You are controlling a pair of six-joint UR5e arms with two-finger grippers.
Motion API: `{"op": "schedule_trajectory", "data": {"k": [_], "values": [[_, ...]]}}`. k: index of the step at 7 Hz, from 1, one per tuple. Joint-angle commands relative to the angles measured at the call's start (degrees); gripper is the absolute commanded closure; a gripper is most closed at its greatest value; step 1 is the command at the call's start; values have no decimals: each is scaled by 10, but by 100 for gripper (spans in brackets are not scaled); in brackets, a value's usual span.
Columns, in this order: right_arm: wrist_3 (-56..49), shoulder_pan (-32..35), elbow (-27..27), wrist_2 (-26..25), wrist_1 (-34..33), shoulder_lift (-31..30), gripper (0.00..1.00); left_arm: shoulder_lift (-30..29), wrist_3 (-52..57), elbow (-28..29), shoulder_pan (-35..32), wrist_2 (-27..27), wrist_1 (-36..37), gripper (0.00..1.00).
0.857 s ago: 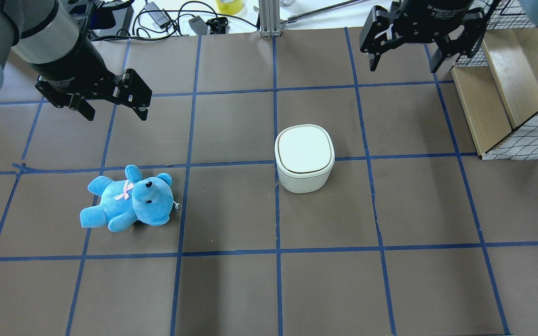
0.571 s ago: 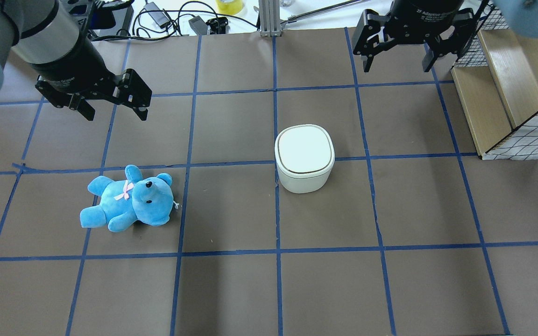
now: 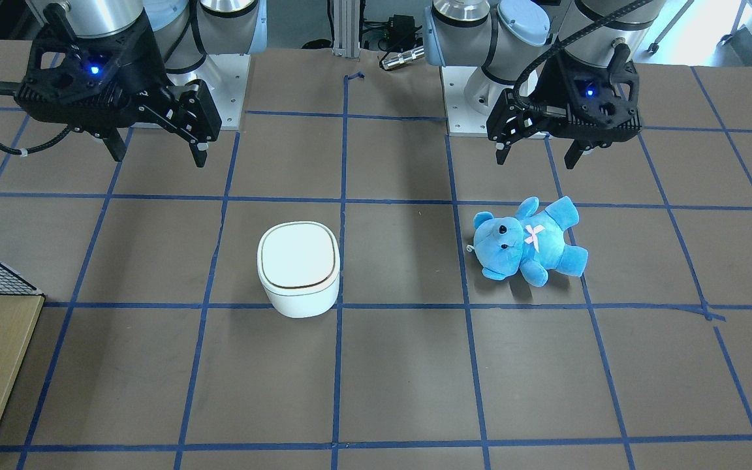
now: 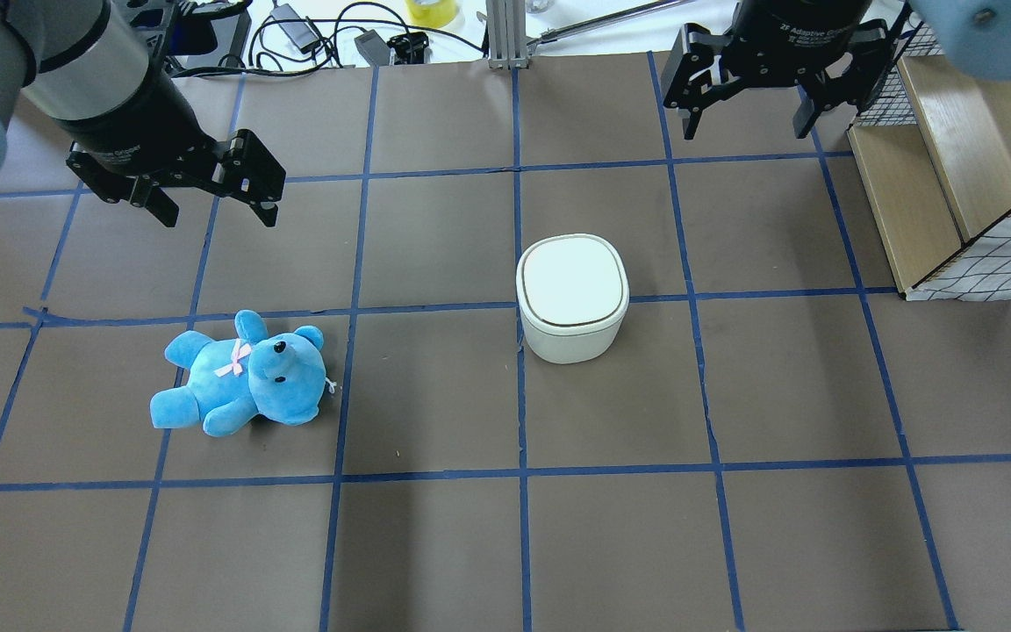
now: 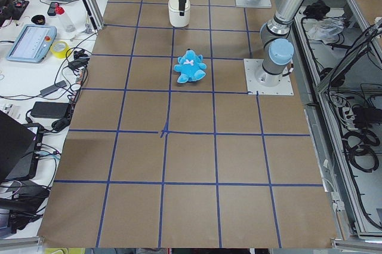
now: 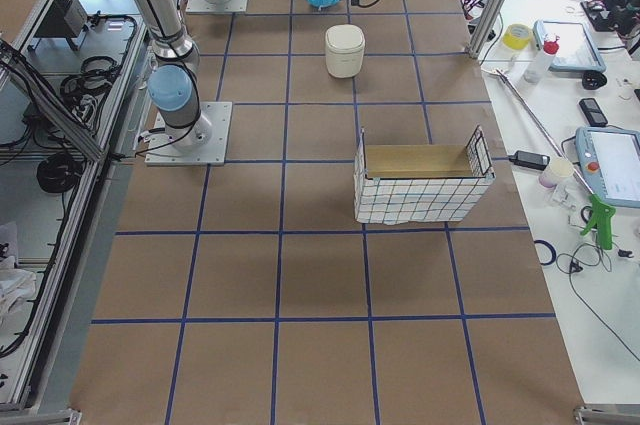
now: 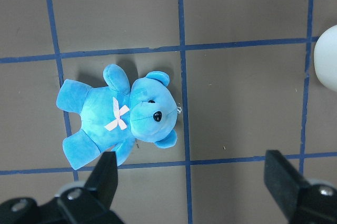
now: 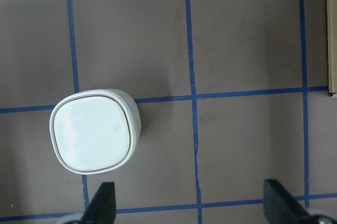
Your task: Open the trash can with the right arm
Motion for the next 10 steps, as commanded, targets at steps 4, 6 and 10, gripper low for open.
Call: {"op": "schedule_trajectory", "data": {"k": [4,6,10], "values": [[5,0,0,1,0,0,0,0,0,0,0,0,0,0],[8,0,1,3,-1,2,19,0,0,0,0,0,0,0],[84,71,58,51,-61,48,100,0,0,0,0,0,0,0]]}}
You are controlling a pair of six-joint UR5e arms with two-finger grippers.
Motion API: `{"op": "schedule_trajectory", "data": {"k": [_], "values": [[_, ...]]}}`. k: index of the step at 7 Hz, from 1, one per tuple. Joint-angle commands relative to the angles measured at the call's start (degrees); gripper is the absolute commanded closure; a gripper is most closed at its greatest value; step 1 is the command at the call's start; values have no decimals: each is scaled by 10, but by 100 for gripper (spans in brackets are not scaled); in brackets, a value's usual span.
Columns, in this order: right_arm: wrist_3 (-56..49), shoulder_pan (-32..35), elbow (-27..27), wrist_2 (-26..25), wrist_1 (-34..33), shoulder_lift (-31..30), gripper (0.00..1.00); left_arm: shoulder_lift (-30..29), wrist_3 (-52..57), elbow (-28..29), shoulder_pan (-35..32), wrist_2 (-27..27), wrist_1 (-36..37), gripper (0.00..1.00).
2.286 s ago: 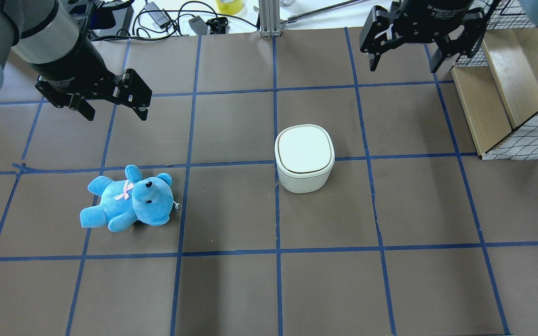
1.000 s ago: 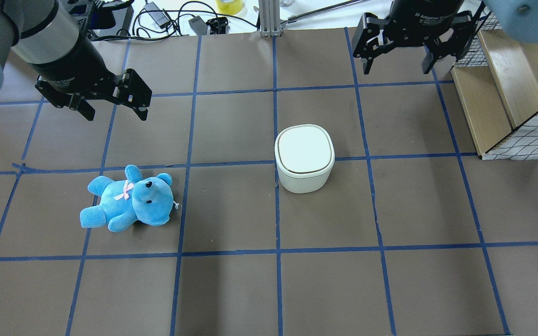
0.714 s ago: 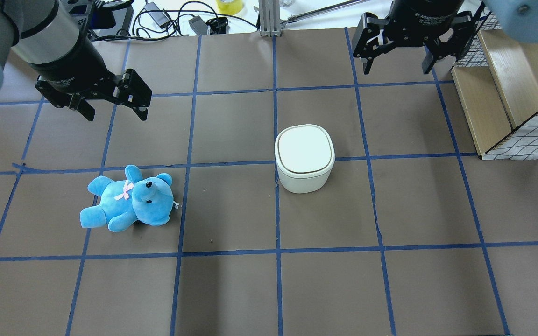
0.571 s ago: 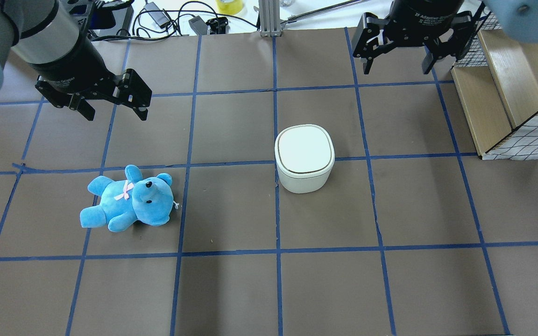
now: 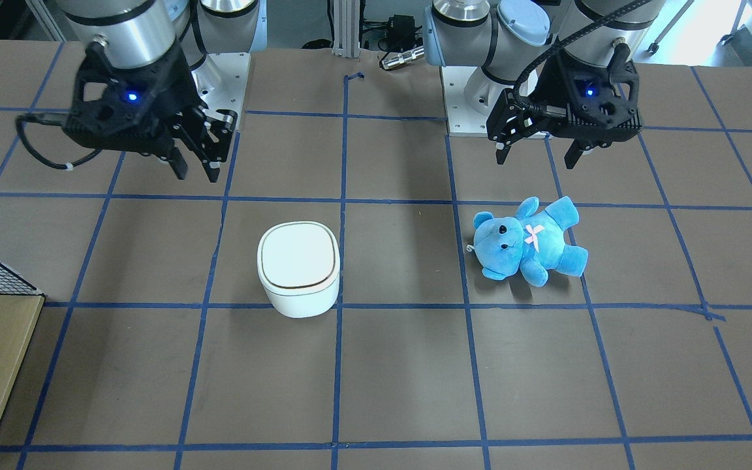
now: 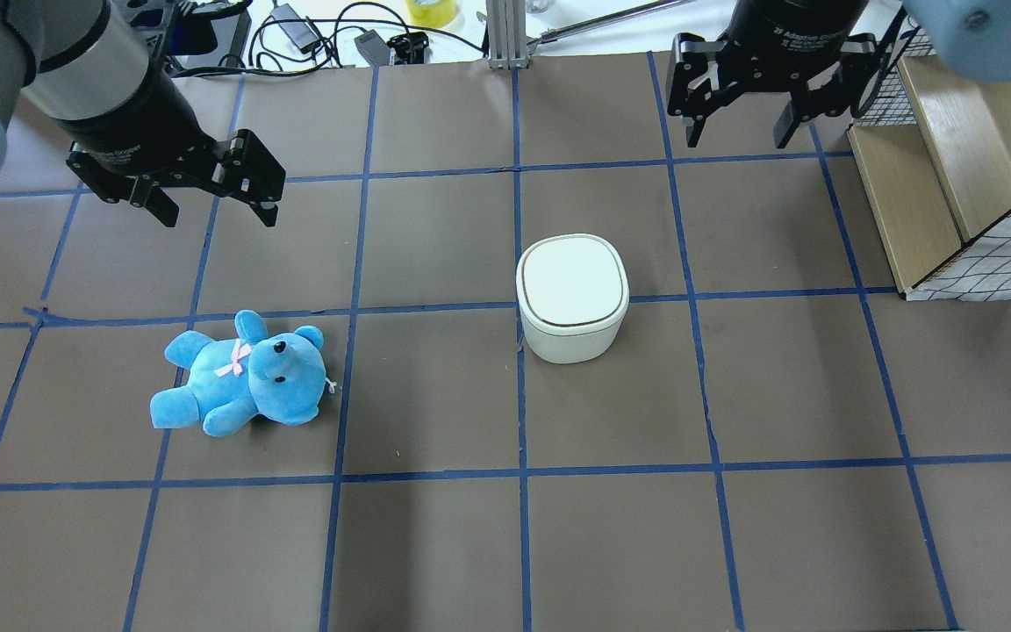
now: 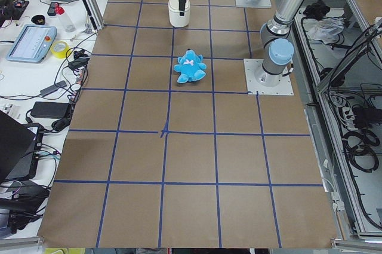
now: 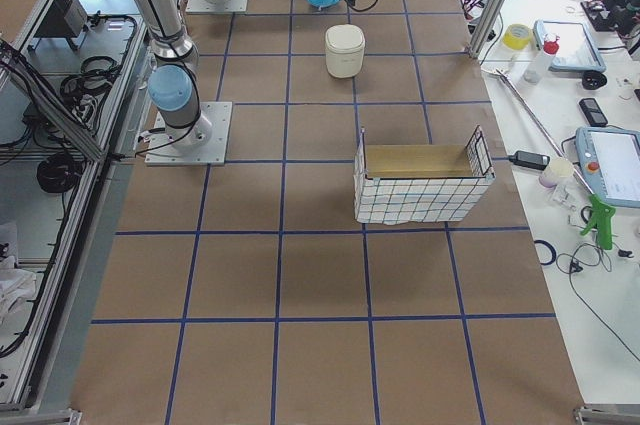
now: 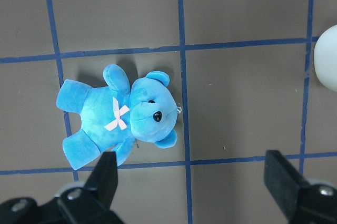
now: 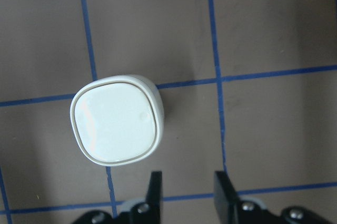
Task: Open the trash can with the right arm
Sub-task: 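Lower the right gripper onto the white trash can lid, then grip the lid edge with the right gripper and lift it open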
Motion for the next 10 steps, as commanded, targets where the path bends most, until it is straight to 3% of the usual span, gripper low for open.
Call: {"op": "schedule_trajectory", "data": {"k": [1,4,8,9,10], "values": [[63,60,81,9,-138,42,100,0,0,0,0,0,0,0],[60,60,197,3,-276,63,100,0,0,0,0,0,0,0],[69,60,215,5,-284,73,100,0,0,0,0,0,0,0],[70,60,201,5,-282,66,34,0,0,0,0,0,0,0],[108,57,162,3,-272,41,0,0,0,0,0,0,0,0]]}}
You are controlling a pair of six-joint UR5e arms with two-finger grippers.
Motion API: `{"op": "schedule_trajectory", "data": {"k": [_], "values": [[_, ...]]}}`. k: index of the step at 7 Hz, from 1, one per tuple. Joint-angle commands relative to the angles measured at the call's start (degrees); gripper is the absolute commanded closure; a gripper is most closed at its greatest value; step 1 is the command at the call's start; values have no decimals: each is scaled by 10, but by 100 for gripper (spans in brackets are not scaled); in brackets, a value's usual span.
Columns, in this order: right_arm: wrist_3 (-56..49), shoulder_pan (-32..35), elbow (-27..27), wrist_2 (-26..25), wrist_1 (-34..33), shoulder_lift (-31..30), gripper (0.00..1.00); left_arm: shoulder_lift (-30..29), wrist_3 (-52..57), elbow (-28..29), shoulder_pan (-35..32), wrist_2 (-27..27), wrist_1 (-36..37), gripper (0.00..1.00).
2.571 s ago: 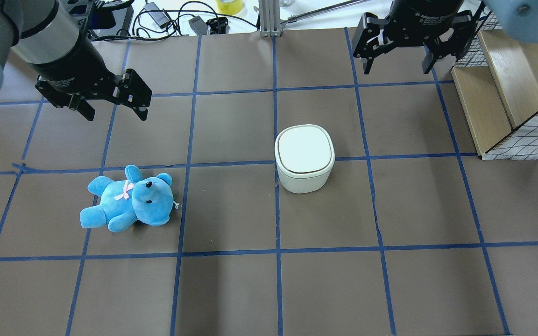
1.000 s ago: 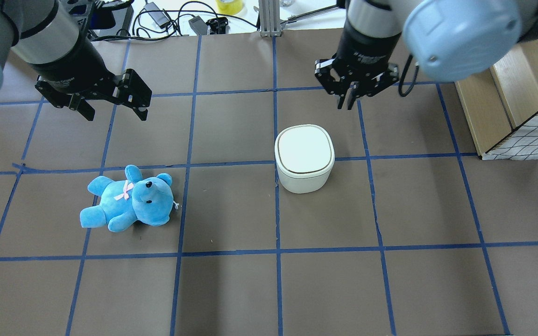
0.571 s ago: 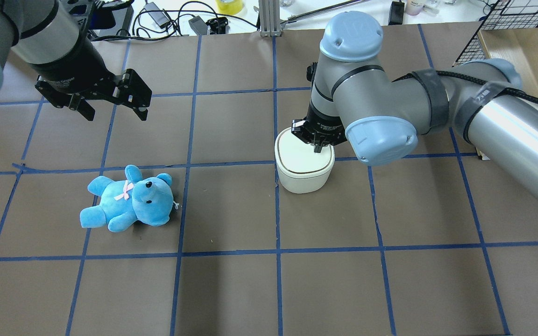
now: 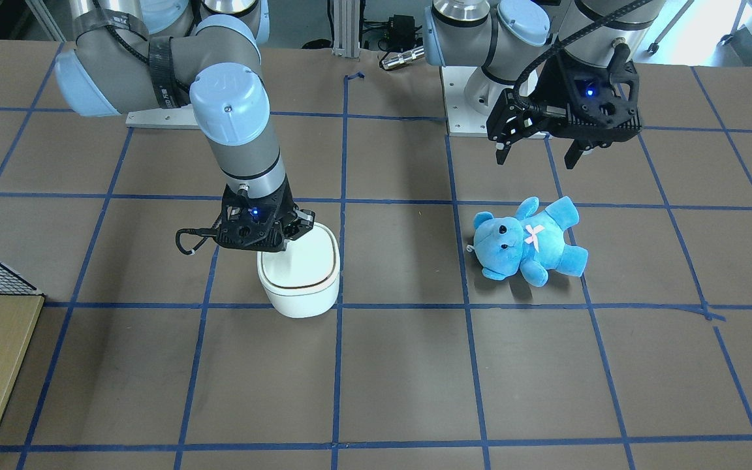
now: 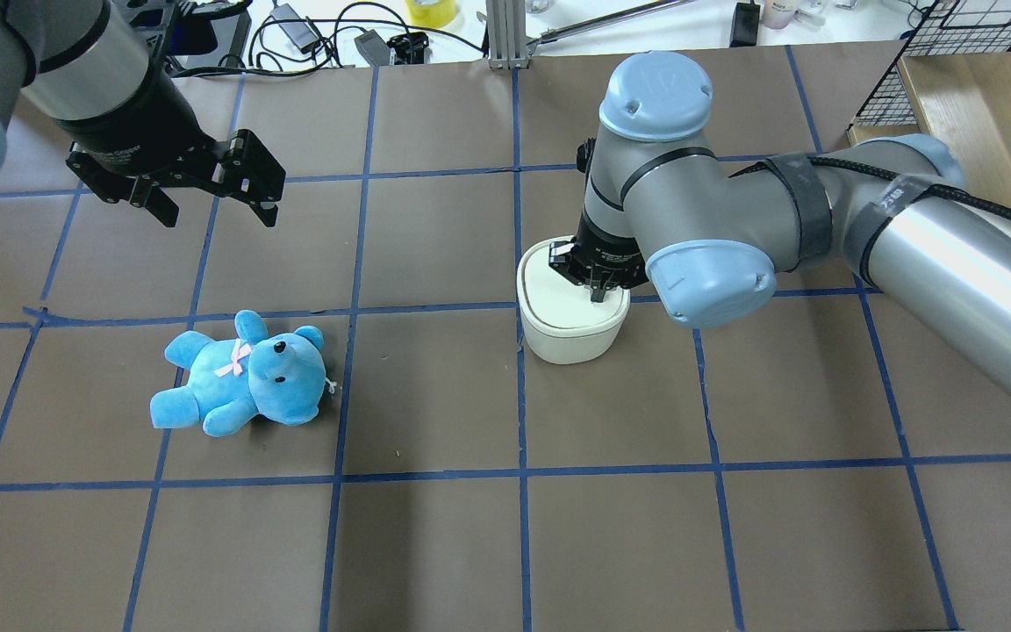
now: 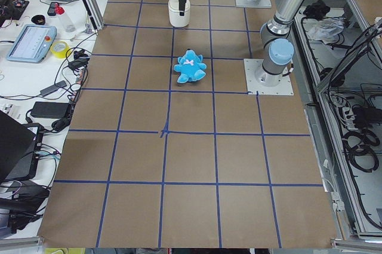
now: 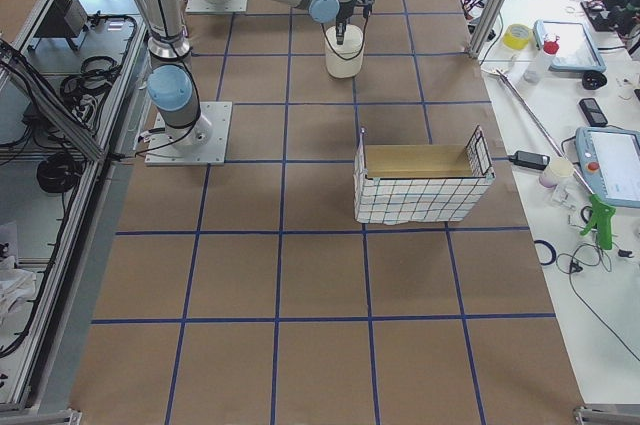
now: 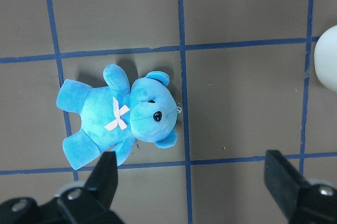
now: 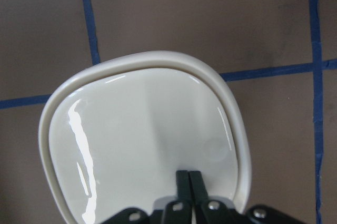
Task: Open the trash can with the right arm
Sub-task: 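Grip the lid edge with the right gripper and lift it open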
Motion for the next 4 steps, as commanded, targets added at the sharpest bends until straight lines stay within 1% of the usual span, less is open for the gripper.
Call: {"op": "schedule_trajectory", "data": {"k": [1,3,4], "values": [[30,-7,-87,-3,54,-48,0,0,0,0,0,0,0,0],[8,-44,-186,-66,166,-50,0,0,0,0,0,0,0,0],[-38,-71,-207,-67,189,-54,0,0,0,0,0,0,0,0]]}}
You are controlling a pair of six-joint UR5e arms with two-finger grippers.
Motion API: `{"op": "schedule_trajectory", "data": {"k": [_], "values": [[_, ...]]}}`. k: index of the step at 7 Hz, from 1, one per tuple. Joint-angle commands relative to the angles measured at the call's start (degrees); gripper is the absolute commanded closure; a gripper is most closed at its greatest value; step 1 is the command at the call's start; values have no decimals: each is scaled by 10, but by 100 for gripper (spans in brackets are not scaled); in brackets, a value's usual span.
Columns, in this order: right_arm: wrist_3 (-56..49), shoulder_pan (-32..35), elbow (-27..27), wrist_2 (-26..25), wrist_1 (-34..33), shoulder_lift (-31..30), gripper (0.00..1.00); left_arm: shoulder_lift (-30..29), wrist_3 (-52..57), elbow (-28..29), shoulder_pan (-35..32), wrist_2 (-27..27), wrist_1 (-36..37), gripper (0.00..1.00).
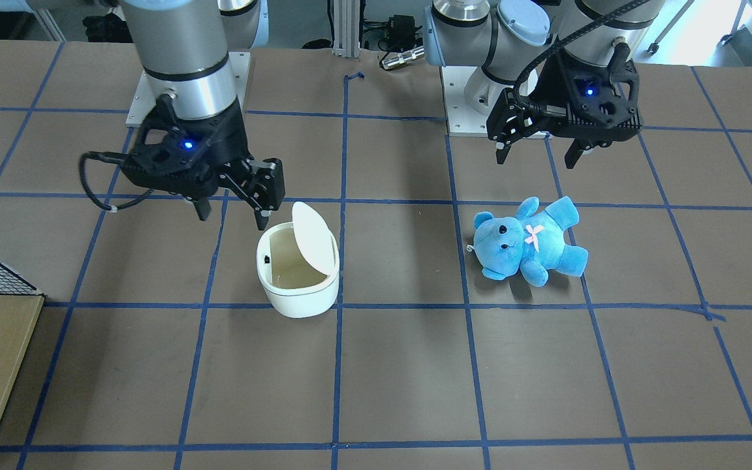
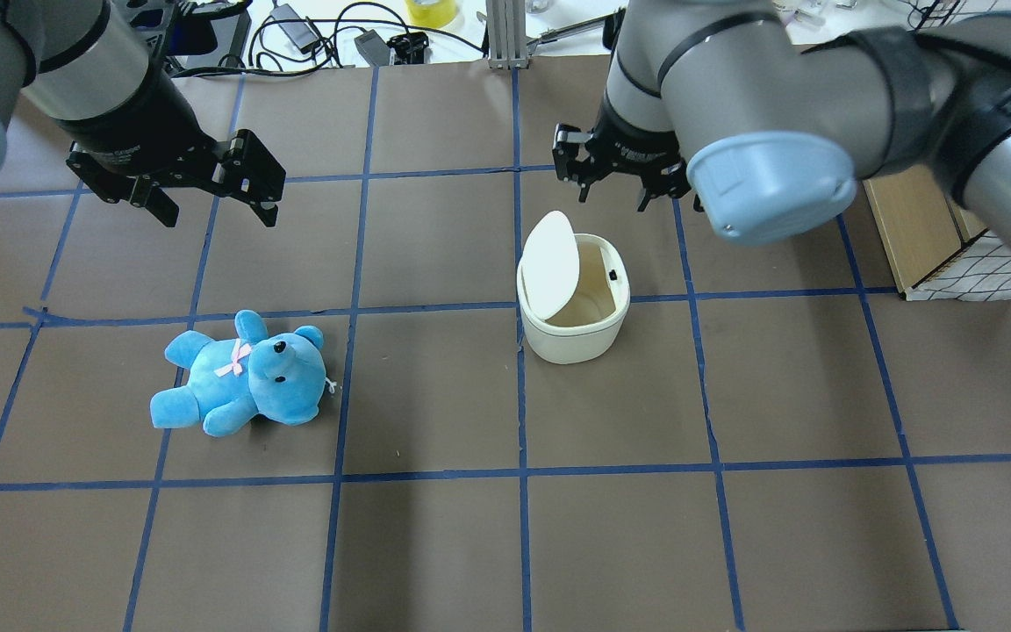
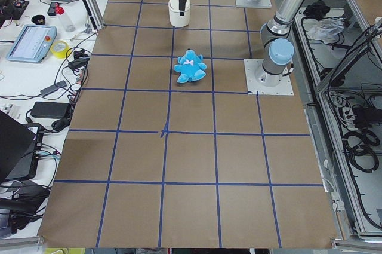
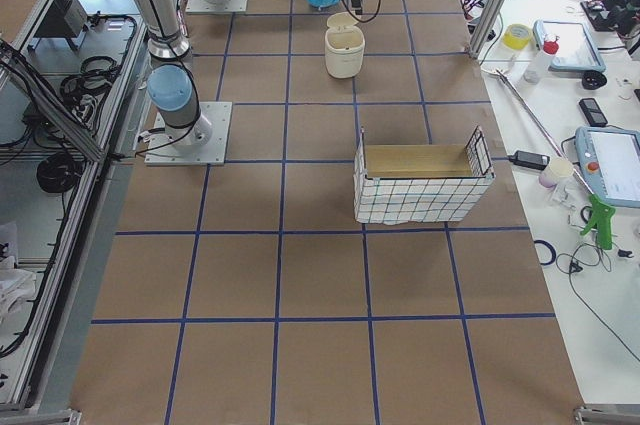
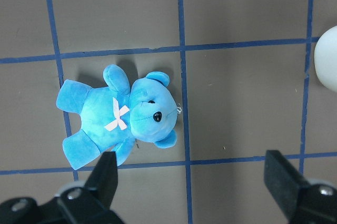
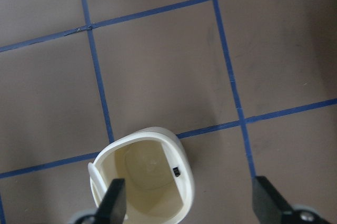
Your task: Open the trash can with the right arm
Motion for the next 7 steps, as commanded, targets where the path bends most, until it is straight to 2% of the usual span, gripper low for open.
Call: {"op": "schedule_trajectory", "data": {"k": [1,7], "values": [[-83,-58,-51,-6,69,-5,0,0,0,0,0,1,0,0],[-137,-62,-51,4,88,-25,0,0,0,0,0,0,0,0]]}}
